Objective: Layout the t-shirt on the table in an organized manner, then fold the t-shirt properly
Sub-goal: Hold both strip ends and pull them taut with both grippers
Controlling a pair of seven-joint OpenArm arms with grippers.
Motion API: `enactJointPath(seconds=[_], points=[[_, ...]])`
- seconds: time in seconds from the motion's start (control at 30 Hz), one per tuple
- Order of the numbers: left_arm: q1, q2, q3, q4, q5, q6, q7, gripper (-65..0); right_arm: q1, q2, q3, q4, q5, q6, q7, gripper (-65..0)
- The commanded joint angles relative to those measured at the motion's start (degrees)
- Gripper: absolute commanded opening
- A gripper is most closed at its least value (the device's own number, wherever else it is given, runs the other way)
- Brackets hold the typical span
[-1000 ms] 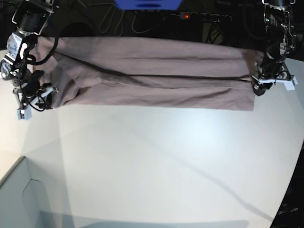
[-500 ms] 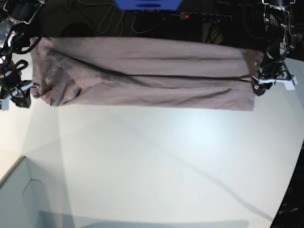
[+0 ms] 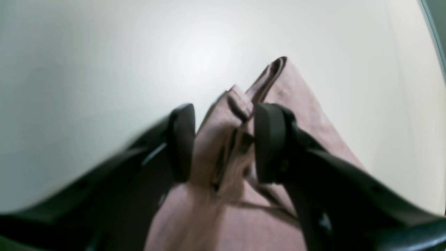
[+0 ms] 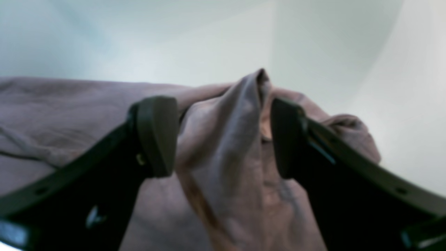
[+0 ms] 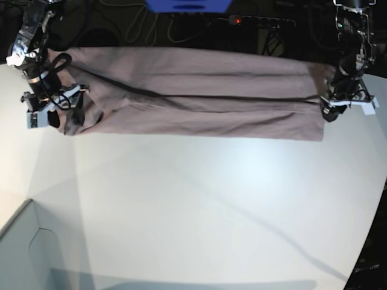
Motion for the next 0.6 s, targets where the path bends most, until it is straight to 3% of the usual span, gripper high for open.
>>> enactJointPath(seconds=[0.0,0.23,0.33,0.5,0.57], points=[[0.06,-0.73,-0.17,0.41,-0.01,0.35,0.63,-37.5,1.45,0.64,0.17,-0.21,0.74,0.62,1.58,-23.1],[0.24,-0.73,-0.17,0.41,-0.01,0.35,0.63,-37.5,4.53,2.58,0.25,-6.45,0.74,0.62,1.58,-25.6],[0.24,-0.73,-0.17,0.41,-0.01,0.35,0.63,-37.5,5.15,3.54,0.25,-7.68,0.74,0.62,1.58,-36.0],[0.15,-0.73,-0.17,0.41,-0.01,0.35,0.54,-37.5,5.67,3.90,2.98,-7.07,0.74,0.62,1.58,-61.5],[0.15,-0.73,-0.17,0.41,-0.01,0.35,0.54,-37.5,5.41,3.90,4.65,-6.36,0.74,0.62,1.58,-65.0]])
